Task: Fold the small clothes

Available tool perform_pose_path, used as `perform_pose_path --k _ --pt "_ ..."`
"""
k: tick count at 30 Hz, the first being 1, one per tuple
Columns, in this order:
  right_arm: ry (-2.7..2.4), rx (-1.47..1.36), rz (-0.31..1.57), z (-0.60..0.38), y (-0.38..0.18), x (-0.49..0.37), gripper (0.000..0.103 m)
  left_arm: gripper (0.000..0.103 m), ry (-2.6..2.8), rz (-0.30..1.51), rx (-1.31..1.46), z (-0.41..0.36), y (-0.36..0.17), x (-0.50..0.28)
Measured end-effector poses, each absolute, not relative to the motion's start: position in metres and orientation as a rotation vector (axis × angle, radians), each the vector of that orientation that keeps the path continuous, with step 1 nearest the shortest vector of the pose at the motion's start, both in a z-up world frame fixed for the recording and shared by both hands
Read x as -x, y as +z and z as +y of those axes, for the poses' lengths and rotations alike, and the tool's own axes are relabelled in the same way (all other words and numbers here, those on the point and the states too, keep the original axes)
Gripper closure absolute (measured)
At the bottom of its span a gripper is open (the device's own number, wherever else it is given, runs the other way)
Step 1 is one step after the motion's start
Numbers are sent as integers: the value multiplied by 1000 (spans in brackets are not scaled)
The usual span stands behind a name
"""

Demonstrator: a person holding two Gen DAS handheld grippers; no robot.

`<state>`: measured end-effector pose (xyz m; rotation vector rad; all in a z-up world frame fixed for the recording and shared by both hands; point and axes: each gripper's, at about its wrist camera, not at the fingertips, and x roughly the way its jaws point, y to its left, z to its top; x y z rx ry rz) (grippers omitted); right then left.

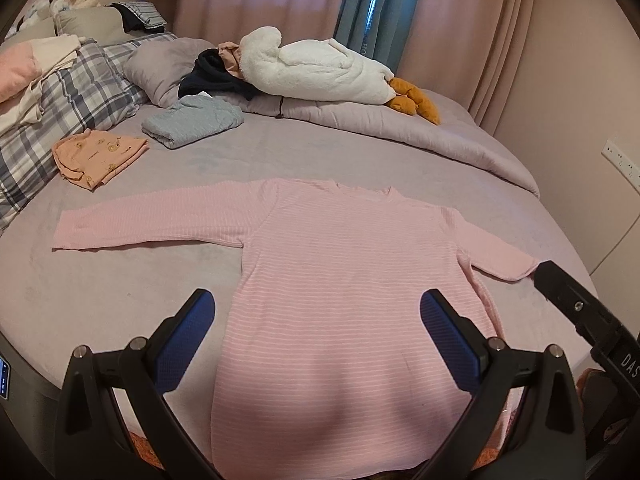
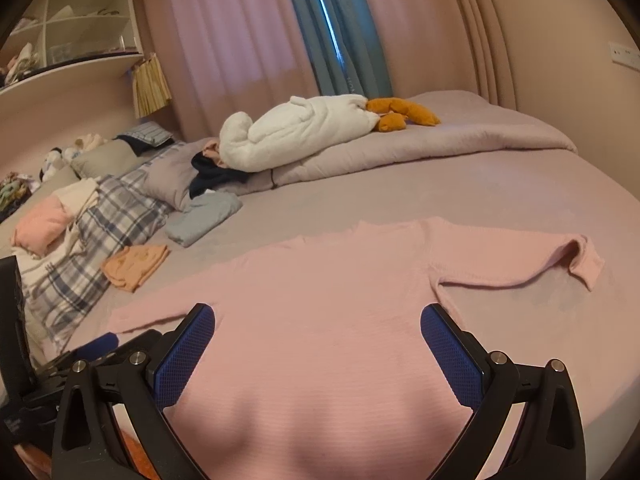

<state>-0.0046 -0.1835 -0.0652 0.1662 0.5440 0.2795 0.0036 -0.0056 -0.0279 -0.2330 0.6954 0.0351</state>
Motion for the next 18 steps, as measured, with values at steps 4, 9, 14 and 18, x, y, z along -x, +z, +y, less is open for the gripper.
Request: perform_pose_path --k 4,9,14,18 --pt "292 -160 546 -182 -66 5 1 1 47 683 226 -2 -27 -2" --pt "298 -162 547 -180 -65 4 1 1 45 676 252 3 -25 1" --pt "325 -157 564 -177 -67 4 1 1 41 661 244 4 -25 3" --pt "354 -165 564 -175 -66 7 1 1 45 667 258 7 -28 4"
